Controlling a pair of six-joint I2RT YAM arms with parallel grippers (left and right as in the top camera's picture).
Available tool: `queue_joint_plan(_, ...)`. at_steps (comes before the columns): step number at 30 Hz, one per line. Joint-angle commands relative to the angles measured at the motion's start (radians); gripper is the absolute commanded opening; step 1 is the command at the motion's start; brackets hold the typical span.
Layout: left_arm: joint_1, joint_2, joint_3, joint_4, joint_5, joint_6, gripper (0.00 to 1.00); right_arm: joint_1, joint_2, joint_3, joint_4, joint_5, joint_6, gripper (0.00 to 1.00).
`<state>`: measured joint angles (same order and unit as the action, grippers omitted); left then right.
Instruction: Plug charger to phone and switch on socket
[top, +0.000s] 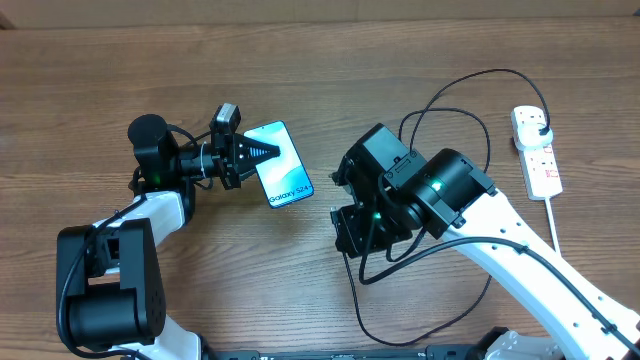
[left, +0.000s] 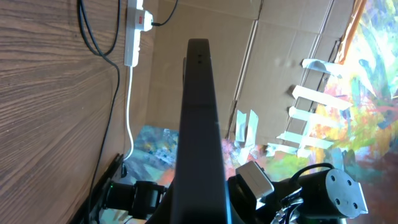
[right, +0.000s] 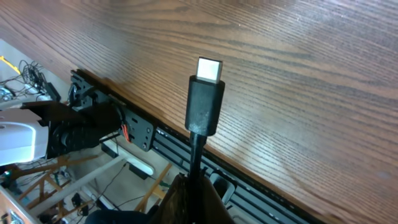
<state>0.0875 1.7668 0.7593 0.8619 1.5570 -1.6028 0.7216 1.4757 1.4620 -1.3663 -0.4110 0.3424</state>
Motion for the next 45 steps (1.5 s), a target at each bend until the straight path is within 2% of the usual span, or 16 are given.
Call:
queue_joint_plan(1,0.004,-0.001,0.018,0.011,0.025,-0.021,0.04,0.003,-0.019,-0.009,0.015,-0.015,-0.003,0.04)
queue_joint_plan(11,0.004,-0.001,0.018,0.019,0.004,-0.017,0.04,0.090,-0.005,-0.010,0.097,-0.007,-0.060,0.04)
queue_joint_plan(19,0.003,-0.001,0.018,0.089,0.022,-0.018,0.04,0.092,0.012,-0.010,0.129,-0.005,-0.064,0.04)
queue_joint_plan(27,0.002,-0.001,0.018,0.089,0.004,-0.052,0.04,0.092,0.029,-0.010,0.144,0.010,-0.063,0.04)
queue_joint_plan(45,-0.002,-0.001,0.018,0.090,0.004,-0.032,0.04,0.092,0.080,-0.010,0.181,0.039,-0.116,0.04)
